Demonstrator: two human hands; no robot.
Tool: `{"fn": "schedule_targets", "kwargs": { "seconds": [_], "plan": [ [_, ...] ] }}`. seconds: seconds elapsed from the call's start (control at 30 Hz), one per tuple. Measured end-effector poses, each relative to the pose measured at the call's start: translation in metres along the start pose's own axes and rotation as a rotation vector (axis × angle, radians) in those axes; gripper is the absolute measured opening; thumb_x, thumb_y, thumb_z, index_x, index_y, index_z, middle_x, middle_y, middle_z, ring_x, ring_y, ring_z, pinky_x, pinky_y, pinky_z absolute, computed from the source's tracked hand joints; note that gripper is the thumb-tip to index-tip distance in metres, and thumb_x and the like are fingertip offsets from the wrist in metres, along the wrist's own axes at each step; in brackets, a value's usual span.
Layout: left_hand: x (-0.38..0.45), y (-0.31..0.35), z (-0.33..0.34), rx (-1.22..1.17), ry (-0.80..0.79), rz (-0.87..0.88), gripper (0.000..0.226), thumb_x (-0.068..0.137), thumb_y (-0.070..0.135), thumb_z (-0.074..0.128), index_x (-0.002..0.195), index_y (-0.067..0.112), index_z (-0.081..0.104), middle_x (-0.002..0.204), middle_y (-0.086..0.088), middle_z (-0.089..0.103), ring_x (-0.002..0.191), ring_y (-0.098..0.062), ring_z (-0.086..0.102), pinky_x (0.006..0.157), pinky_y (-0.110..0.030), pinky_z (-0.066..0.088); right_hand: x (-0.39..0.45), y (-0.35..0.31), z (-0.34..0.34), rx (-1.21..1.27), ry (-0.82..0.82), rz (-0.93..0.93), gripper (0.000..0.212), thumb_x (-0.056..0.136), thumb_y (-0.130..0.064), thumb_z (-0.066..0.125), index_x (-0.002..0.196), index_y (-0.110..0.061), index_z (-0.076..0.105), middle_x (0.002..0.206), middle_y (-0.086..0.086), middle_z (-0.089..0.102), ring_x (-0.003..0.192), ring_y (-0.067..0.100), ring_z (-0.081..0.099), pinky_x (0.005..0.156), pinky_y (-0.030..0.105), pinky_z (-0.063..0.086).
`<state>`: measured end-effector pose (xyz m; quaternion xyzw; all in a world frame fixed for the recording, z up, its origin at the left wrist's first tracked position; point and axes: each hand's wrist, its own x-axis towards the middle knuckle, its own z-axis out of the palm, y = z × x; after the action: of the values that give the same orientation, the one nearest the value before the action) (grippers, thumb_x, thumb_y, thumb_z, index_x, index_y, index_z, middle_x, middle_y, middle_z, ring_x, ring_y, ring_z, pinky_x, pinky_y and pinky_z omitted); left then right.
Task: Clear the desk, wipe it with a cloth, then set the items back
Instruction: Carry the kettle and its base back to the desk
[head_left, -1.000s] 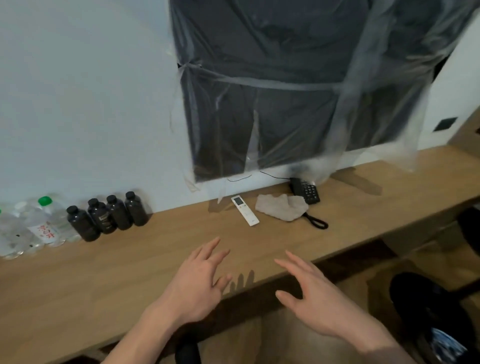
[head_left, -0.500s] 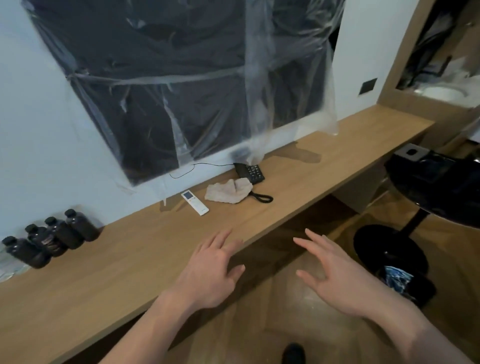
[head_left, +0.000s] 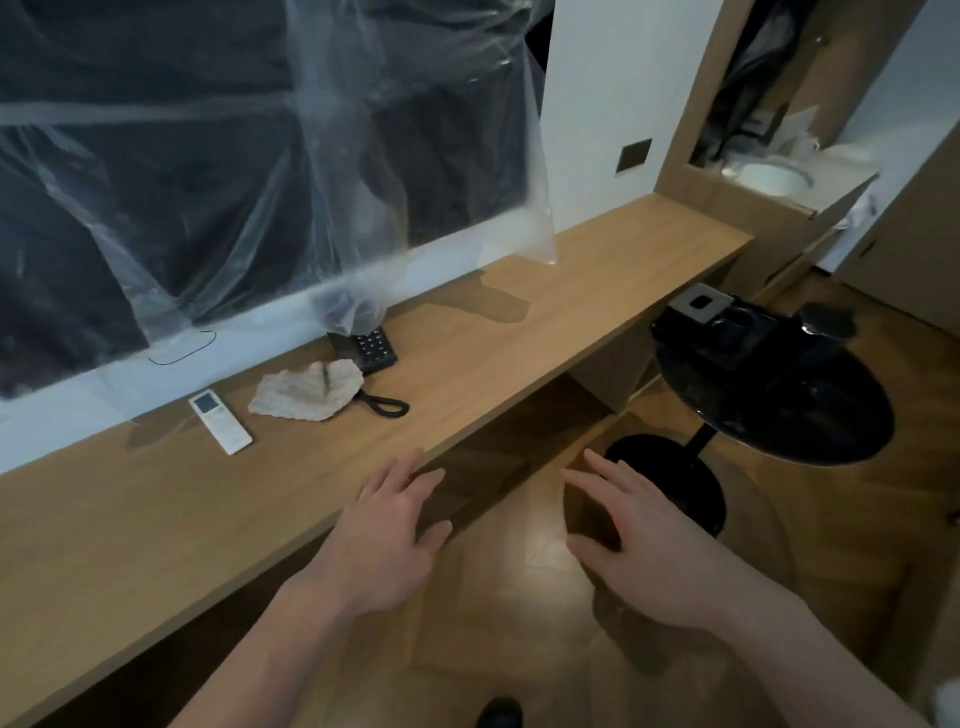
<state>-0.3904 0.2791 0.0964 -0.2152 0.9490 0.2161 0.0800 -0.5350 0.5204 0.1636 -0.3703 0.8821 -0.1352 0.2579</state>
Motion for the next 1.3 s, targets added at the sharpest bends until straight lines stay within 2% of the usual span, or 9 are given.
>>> {"fn": "schedule_targets", "kwargs": {
  "seconds": [0.2, 0.33, 0.6, 0.7, 0.8, 0.9, 1.03, 1.13, 1.3],
  "plan": [
    [0.067, 0.104, 0.015, -0.003, -0.022, 0.117, 0.064, 0.103, 0.05, 0.049, 0.161, 0.038, 0.024, 0.172, 0.012, 0.005, 0.158, -0.016, 0.007, 0.129, -0.046, 0.016, 0.003, 0.095, -0.041, 0.067, 0.021, 0.085, 0.068, 0.101, -0.05, 0.058, 0.158, -0.051, 0.02, 0.17, -0.023, 0.001, 0.159, 0.01, -0.004, 0.128, 0.042, 0.013],
    [0.096, 0.17, 0.019, 0.057, -0.005, 0.121, 0.064, 0.104, 0.048, 0.051, 0.161, 0.038, 0.024, 0.172, 0.011, 0.005, 0.159, -0.014, 0.005, 0.129, -0.046, 0.016, 0.007, 0.156, -0.064, 0.095, 0.032, 0.078, 0.069, 0.099, -0.051, 0.06, 0.157, -0.052, 0.022, 0.169, -0.025, 0.002, 0.159, 0.01, -0.001, 0.129, 0.044, 0.018],
    [0.112, 0.282, 0.07, -0.019, 0.007, -0.083, 0.063, 0.104, 0.05, 0.05, 0.161, 0.039, 0.024, 0.172, 0.014, 0.005, 0.158, -0.012, 0.003, 0.13, -0.043, 0.009, 0.008, 0.292, -0.115, 0.082, -0.124, -0.001, 0.069, 0.101, -0.051, 0.059, 0.159, -0.05, 0.022, 0.169, -0.026, -0.001, 0.159, 0.009, -0.005, 0.129, 0.042, 0.016],
    [0.11, 0.323, 0.096, -0.071, 0.053, -0.151, 0.06, 0.103, 0.05, 0.052, 0.158, 0.043, 0.03, 0.17, 0.018, 0.011, 0.156, -0.006, 0.011, 0.13, -0.039, 0.009, 0.01, 0.334, -0.134, 0.16, -0.209, -0.035, 0.068, 0.1, -0.052, 0.06, 0.158, -0.05, 0.025, 0.169, -0.028, 0.001, 0.159, 0.008, 0.003, 0.128, 0.04, 0.021],
    [0.109, 0.346, 0.113, -0.1, 0.094, -0.208, 0.057, 0.101, 0.051, 0.055, 0.155, 0.045, 0.035, 0.168, 0.021, 0.017, 0.154, -0.002, 0.017, 0.13, -0.039, 0.009, 0.019, 0.355, -0.141, 0.203, -0.276, -0.103, 0.067, 0.098, -0.054, 0.061, 0.156, -0.054, 0.027, 0.166, -0.033, 0.004, 0.154, 0.003, 0.018, 0.123, 0.038, 0.033],
    [0.105, 0.356, 0.121, -0.116, 0.107, -0.281, 0.057, 0.101, 0.051, 0.054, 0.155, 0.044, 0.035, 0.168, 0.019, 0.018, 0.154, -0.003, 0.018, 0.129, -0.039, 0.011, 0.028, 0.368, -0.148, 0.192, -0.309, -0.173, 0.067, 0.098, -0.056, 0.059, 0.156, -0.055, 0.025, 0.165, -0.035, 0.003, 0.136, -0.005, 0.029, 0.116, 0.031, 0.038],
    [0.118, 0.365, 0.132, -0.11, 0.125, -0.35, 0.057, 0.101, 0.048, 0.056, 0.155, 0.039, 0.04, 0.167, 0.016, 0.022, 0.152, -0.008, 0.025, 0.128, -0.039, 0.019, 0.051, 0.4, -0.165, 0.191, -0.274, -0.19, 0.076, 0.098, -0.055, 0.061, 0.159, -0.053, 0.016, 0.168, -0.03, 0.005, 0.156, 0.005, 0.015, 0.124, 0.037, 0.031],
    [0.147, 0.373, 0.138, -0.132, 0.179, -0.361, 0.055, 0.099, 0.045, 0.059, 0.151, 0.038, 0.046, 0.165, 0.015, 0.03, 0.149, -0.009, 0.032, 0.125, -0.036, 0.027, 0.073, 0.418, -0.179, 0.193, -0.226, -0.189, 0.077, 0.098, -0.054, 0.061, 0.159, -0.052, 0.014, 0.169, -0.027, 0.008, 0.156, 0.005, 0.016, 0.123, 0.034, 0.029],
    [0.223, 0.402, 0.143, -0.15, 0.144, -0.313, 0.055, 0.101, 0.046, 0.057, 0.154, 0.041, 0.041, 0.167, 0.018, 0.024, 0.153, -0.008, 0.024, 0.127, -0.039, 0.023, 0.104, 0.463, -0.212, 0.226, -0.175, -0.172, 0.075, 0.098, -0.053, 0.062, 0.158, -0.055, 0.018, 0.166, -0.033, 0.008, 0.154, -0.001, 0.018, 0.125, 0.036, 0.029]
  ]
}}
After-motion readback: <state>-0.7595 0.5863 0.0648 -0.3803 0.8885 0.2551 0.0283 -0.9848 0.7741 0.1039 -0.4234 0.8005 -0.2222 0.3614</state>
